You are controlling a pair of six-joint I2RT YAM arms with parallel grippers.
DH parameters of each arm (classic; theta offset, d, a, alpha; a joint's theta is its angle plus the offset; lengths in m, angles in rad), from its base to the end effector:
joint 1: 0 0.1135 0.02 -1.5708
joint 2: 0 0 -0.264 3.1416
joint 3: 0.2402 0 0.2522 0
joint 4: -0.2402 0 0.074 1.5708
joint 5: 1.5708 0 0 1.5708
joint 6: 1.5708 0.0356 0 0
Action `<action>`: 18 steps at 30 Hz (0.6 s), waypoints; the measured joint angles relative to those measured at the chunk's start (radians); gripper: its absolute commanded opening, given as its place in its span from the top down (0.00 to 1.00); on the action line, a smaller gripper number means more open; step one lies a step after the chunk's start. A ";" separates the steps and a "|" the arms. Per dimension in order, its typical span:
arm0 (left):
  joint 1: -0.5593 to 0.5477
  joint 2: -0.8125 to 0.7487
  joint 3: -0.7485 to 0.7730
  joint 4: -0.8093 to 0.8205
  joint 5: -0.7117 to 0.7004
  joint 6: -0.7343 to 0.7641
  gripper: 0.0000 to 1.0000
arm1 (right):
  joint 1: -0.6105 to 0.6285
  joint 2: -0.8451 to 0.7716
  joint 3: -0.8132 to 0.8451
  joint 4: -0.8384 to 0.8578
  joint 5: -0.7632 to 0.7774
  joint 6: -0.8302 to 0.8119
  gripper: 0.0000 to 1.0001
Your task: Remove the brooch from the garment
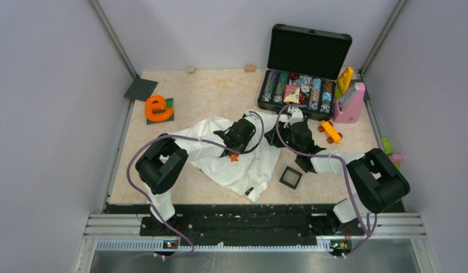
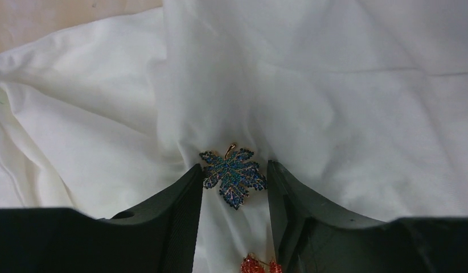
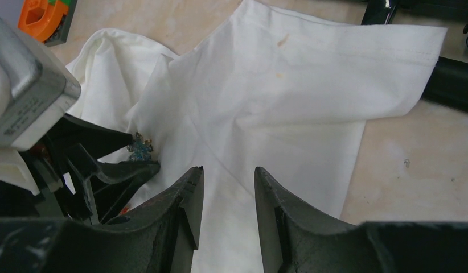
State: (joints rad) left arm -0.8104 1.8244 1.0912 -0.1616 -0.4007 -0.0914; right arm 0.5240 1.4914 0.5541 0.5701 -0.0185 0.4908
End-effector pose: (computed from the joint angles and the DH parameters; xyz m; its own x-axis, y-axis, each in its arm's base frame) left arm 0.2687 -0.2623 0.1664 -0.5809 0.4888 -0.6508 0.4478 0.8596 0.2459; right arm 0.2548 0.1480 0.1754 -0.5170 0.2455 -0.8200 -0.3079 0.8405 0.4458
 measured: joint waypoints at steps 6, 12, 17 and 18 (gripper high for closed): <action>0.050 0.000 0.001 -0.019 0.065 -0.034 0.47 | 0.000 -0.003 -0.005 -0.001 0.003 0.000 0.60; 0.064 0.000 0.001 -0.021 0.106 -0.042 0.58 | 0.000 -0.004 -0.005 -0.001 0.003 0.000 0.60; 0.068 -0.014 -0.004 -0.023 0.123 -0.046 0.66 | 0.000 -0.004 -0.005 0.000 -0.006 0.000 0.59; 0.072 -0.026 -0.010 -0.022 0.135 -0.051 0.66 | 0.000 -0.004 -0.005 0.000 -0.017 0.000 0.59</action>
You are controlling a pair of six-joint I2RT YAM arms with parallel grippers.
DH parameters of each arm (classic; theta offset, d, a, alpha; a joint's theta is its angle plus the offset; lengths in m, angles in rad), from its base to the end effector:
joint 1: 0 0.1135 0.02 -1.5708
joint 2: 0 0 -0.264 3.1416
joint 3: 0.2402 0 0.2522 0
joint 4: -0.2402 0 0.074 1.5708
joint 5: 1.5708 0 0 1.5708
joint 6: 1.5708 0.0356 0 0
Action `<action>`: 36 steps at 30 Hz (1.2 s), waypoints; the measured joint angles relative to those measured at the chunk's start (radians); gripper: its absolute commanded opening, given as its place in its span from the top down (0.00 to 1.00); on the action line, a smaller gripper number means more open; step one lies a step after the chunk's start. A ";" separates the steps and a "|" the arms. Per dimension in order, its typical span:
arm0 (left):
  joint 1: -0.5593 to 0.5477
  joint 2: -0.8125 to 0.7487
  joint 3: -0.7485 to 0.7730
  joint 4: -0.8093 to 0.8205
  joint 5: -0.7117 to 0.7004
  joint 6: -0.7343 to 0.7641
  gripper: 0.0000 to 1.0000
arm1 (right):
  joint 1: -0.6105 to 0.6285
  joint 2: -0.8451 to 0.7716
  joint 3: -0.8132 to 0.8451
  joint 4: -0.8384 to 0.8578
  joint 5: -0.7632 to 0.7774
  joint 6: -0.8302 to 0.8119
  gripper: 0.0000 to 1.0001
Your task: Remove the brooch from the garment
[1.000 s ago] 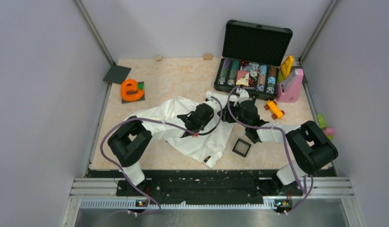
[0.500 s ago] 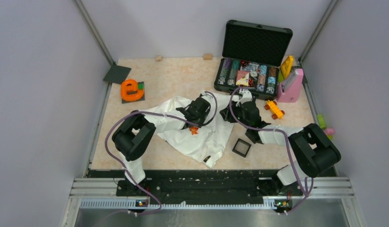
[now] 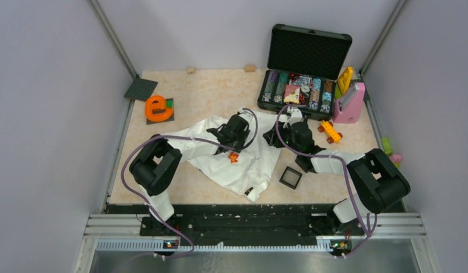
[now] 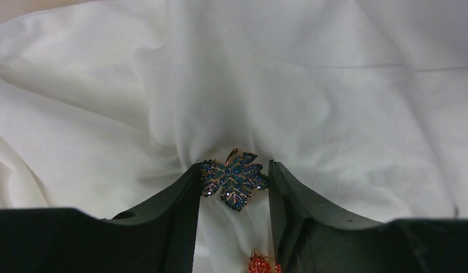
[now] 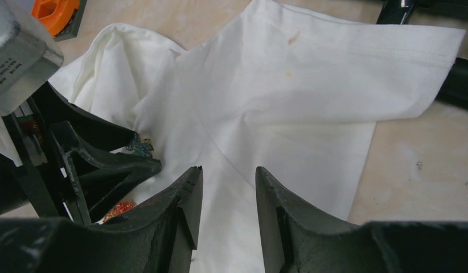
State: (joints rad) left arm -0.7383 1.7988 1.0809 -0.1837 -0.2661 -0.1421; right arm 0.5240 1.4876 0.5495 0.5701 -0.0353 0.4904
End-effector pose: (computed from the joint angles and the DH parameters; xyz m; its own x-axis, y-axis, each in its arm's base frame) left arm 0.2806 -0.2427 0.1697 -0.6491 0.4060 -0.6433 0.4412 0.8898 0.1163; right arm 0.2535 0.1480 0.1751 -0.5237 0.2410 -0.8171 -0.3195 0.8336 0.4506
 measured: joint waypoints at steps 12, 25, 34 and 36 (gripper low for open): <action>0.300 -0.220 -0.235 0.266 0.670 -0.203 0.64 | 0.000 0.046 0.000 0.162 -0.266 0.008 0.49; 0.390 -0.066 -0.375 1.083 1.260 -0.802 0.67 | 0.002 0.074 -0.007 0.323 -0.449 0.026 0.43; 0.428 0.118 -0.381 1.566 1.356 -1.220 0.69 | 0.003 0.074 -0.052 0.393 -0.492 0.016 0.48; 0.428 0.118 -0.381 1.612 1.366 -1.248 0.70 | 0.003 0.074 -0.052 0.402 -0.497 0.015 0.48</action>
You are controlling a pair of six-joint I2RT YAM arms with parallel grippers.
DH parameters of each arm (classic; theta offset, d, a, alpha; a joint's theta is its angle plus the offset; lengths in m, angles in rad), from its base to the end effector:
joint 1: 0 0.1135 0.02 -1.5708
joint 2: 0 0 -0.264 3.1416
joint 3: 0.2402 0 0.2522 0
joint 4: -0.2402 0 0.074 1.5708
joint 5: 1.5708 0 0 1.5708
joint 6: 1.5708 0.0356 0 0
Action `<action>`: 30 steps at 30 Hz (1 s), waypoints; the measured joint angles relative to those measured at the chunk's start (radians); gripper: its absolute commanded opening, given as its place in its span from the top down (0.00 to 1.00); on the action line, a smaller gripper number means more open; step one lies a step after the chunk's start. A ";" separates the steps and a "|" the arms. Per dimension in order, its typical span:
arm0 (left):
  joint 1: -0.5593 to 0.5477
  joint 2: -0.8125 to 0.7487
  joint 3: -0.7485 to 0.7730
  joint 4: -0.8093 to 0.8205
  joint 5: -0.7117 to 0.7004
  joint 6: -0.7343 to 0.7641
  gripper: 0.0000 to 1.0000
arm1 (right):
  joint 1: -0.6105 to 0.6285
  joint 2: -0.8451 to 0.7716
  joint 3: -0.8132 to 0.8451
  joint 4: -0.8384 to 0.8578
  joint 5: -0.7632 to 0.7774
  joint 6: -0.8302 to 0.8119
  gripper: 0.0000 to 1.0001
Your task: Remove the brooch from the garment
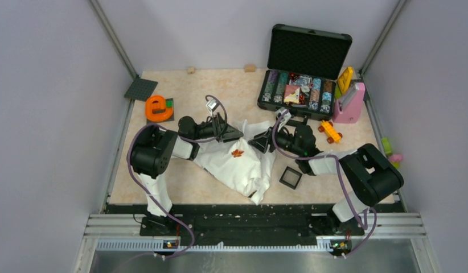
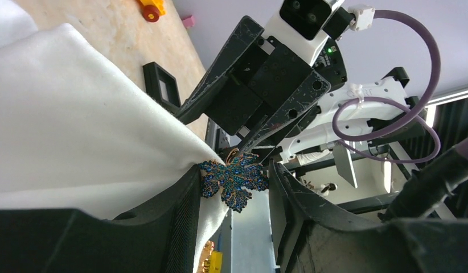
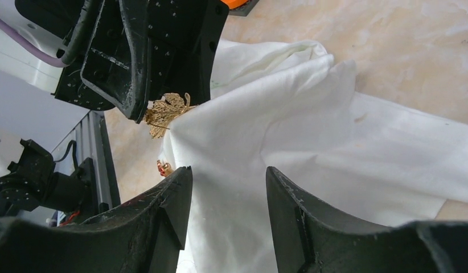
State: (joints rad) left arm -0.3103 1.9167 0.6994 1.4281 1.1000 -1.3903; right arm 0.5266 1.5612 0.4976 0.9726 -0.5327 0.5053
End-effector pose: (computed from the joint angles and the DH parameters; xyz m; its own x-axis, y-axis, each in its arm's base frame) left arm 0.3129 -0.1336 0.1717 -0.9169 -0.1746 -0.3590 0.3699 -0.0331 -0.9285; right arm 0.2443 0.1630 0.1830 -0.4900 0.1975 -0.8491 -0.7234 0.4514 0.5225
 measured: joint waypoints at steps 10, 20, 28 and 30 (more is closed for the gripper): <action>0.000 0.005 0.000 0.042 0.011 -0.040 0.73 | 0.031 -0.014 0.000 0.003 -0.001 -0.048 0.51; -0.067 -0.365 0.049 -0.907 -0.353 0.657 0.78 | 0.040 -0.102 -0.056 -0.005 0.118 -0.087 0.53; -0.357 -0.582 0.069 -1.225 -1.042 1.157 0.76 | 0.040 -0.177 -0.080 -0.078 0.304 -0.105 0.53; -0.456 -0.575 0.069 -1.244 -1.212 1.274 0.76 | 0.040 -0.177 -0.080 -0.100 0.328 -0.104 0.53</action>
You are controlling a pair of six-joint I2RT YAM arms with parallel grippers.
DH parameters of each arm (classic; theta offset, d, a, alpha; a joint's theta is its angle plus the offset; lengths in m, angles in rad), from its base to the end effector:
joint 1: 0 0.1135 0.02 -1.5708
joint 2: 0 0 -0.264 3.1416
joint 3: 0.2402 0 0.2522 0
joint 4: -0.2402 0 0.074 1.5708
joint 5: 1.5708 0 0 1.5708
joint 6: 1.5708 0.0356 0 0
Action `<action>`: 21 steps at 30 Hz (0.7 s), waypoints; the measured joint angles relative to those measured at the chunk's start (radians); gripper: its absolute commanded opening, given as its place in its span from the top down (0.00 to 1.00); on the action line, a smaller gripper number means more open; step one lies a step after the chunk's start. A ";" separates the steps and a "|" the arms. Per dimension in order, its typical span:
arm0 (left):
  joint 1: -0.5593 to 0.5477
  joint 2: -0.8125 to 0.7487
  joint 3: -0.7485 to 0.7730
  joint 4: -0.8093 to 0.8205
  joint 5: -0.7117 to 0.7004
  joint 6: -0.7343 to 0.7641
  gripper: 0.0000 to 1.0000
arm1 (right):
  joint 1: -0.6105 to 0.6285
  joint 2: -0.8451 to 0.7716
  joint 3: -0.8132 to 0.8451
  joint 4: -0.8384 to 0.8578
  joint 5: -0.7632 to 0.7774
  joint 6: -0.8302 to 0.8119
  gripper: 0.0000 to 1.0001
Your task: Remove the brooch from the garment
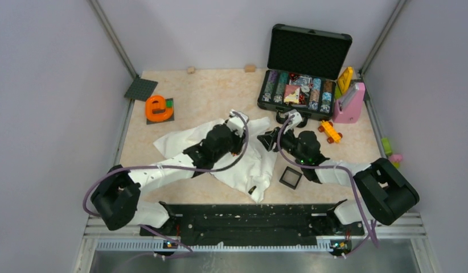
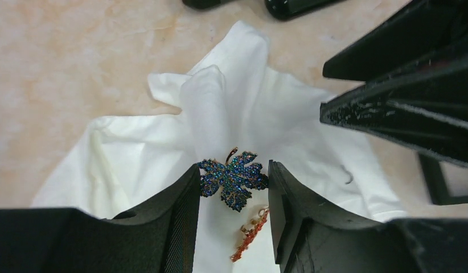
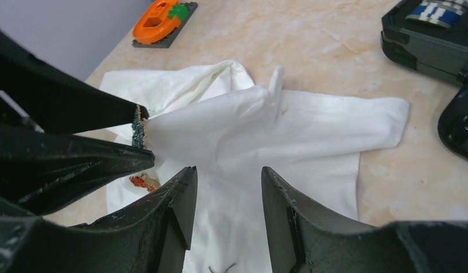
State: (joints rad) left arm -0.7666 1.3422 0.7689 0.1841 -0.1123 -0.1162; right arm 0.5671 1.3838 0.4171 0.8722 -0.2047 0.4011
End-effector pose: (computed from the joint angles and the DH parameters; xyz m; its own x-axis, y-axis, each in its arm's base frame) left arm 0.2186 -0.2050 0.2467 -0.3427 0.1701 -0.9239 0.5788 0.8129 -0.0650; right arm 0.2220 0.1500 0.1951 -0.3453 0.2333 -0.9090 -0.6103 0.6800 0.4064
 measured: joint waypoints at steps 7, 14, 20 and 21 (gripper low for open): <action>-0.177 0.071 0.000 0.041 -0.476 0.387 0.77 | 0.000 -0.016 0.000 -0.051 0.084 0.003 0.54; -0.280 0.160 -0.088 0.374 -0.698 0.871 0.89 | -0.001 -0.028 0.032 -0.154 0.092 0.020 0.53; -0.301 0.233 -0.191 0.691 -0.662 1.111 0.96 | -0.032 -0.126 0.111 -0.291 -0.008 0.031 0.52; -0.299 0.227 -0.192 0.708 -0.644 1.114 0.98 | -0.039 -0.146 0.117 -0.301 -0.016 0.032 0.51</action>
State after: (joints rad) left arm -1.0653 1.5692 0.5774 0.8921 -0.7559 0.9977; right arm 0.5285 1.2381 0.5343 0.5713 -0.2211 0.4332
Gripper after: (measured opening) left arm 0.472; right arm 0.479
